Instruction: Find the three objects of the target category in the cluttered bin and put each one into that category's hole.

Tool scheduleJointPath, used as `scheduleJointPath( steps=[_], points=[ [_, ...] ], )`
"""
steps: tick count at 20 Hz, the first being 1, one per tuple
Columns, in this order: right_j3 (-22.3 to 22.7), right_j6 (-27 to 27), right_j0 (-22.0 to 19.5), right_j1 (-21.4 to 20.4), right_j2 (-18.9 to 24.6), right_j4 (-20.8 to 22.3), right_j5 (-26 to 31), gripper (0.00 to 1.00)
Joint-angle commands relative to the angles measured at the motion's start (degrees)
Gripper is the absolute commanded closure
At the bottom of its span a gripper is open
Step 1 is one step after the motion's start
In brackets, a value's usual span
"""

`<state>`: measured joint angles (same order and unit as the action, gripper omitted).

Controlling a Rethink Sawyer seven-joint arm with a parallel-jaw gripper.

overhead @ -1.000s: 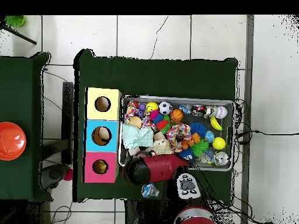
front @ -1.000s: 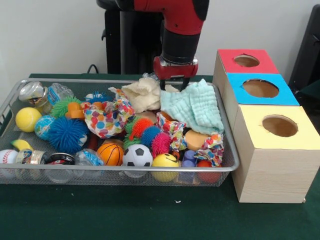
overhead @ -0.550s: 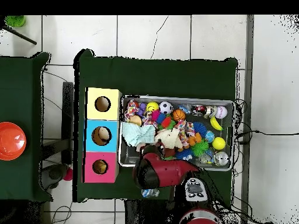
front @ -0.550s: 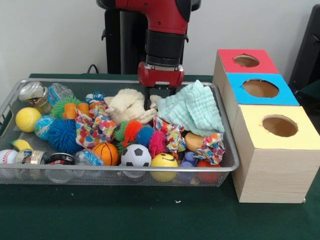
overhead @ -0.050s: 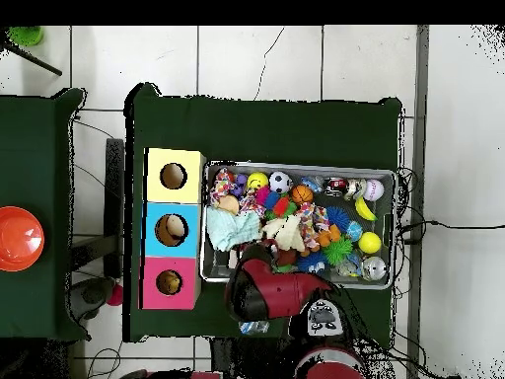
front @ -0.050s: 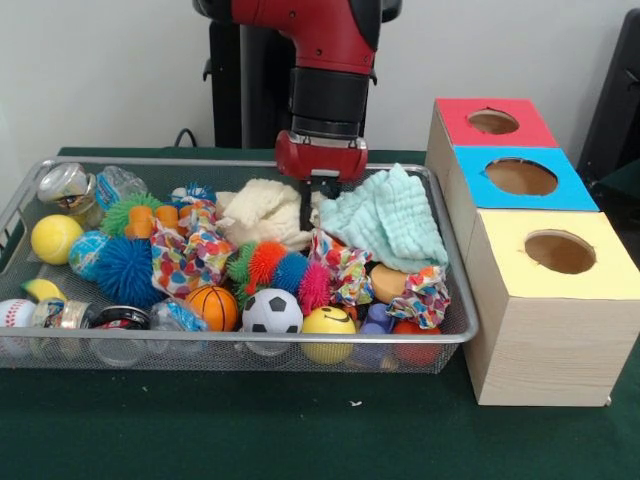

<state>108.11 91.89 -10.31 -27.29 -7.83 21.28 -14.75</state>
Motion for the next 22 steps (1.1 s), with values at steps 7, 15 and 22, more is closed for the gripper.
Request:
scheduleJointPath(
  steps=[7,15,22],
  points=[
    [-13.0,-5.5,-0.1,0.3,-1.7,12.3,10.4,1.0],
    [-17.0,-6.6,4.2,-1.8,-5.5,22.5,13.1,1.0],
    [-17.8,-6.8,0.0,-4.1,-0.5,30.6,15.1,1.0]
  ],
)
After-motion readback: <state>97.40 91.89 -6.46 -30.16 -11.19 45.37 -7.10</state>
